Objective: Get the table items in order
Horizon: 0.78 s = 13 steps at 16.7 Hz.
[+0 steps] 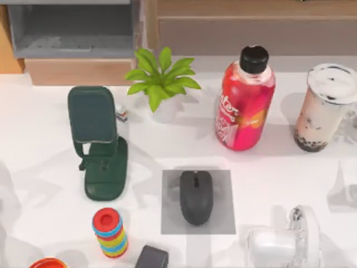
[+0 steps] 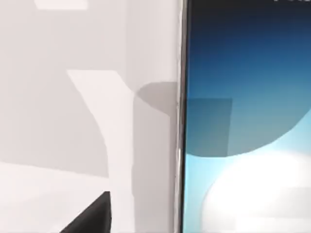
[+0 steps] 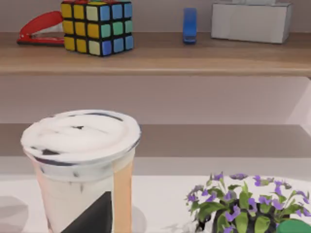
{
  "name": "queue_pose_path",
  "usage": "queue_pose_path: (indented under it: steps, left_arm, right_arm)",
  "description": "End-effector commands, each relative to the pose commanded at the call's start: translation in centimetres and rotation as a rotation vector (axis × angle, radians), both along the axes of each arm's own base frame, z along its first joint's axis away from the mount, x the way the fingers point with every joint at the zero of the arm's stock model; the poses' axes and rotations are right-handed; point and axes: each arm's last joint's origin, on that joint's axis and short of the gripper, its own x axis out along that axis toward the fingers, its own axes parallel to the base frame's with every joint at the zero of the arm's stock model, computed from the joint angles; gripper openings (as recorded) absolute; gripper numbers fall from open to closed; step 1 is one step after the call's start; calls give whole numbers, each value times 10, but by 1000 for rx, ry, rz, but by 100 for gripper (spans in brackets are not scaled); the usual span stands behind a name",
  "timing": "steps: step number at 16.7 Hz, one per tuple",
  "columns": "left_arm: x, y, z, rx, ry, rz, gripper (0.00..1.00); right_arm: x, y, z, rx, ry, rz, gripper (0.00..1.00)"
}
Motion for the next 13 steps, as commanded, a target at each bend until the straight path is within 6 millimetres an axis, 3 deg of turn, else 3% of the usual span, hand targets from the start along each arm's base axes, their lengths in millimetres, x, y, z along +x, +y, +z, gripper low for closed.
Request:
queue_pose_path:
  steps: [3, 7, 13]
  left_arm:
    - [-2, -1, -20, -7, 10, 0, 100]
    - [-3, -1, -22, -8, 11, 0, 100]
    - [-3, -1, -22, -8, 11, 0, 55]
  right_arm:
    - [0, 0, 0, 0, 0, 0, 100]
    - [0, 0, 0, 0, 0, 0, 100]
    - [0, 0, 0, 0, 0, 0, 100]
